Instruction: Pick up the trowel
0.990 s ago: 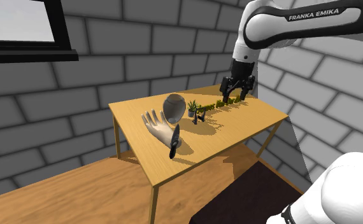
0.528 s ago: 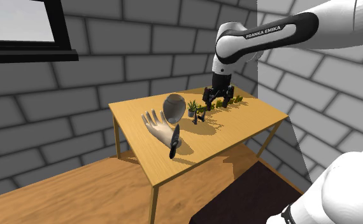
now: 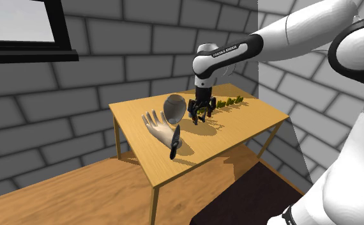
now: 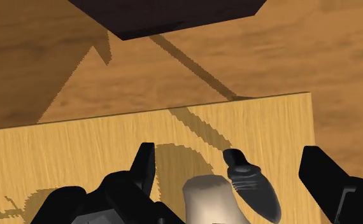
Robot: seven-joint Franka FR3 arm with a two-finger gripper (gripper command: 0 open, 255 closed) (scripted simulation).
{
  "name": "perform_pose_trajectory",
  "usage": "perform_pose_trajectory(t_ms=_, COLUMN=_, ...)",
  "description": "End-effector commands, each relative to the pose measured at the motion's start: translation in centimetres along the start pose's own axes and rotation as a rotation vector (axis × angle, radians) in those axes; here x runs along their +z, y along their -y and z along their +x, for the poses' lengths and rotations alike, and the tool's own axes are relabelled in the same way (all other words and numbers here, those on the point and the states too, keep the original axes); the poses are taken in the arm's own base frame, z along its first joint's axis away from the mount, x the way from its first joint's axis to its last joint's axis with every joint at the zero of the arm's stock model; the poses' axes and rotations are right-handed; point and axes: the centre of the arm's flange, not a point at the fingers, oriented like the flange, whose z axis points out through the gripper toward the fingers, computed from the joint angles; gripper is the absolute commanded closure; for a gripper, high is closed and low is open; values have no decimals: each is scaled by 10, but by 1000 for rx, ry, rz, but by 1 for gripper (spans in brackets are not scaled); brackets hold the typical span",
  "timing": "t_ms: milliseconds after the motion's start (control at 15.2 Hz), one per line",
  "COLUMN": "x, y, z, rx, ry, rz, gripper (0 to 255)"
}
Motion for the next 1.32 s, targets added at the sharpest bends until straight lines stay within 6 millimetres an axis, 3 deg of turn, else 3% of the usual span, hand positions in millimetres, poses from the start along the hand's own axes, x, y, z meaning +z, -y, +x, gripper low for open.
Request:
perform_pose_trajectory(t_ms=0, x=16, y=7, z=20, rx=-5, ry=20, rz=2, gripper=0)
perform_pose_trajectory(t_ms=990, x=163, y=63, z=165, rx=-37, ry=168, rz=20, gripper=0)
perform_pose_trajectory(t_ms=1254, x=187, y=66, z=176, rx=-39, ry=176, rz=21, gripper=0)
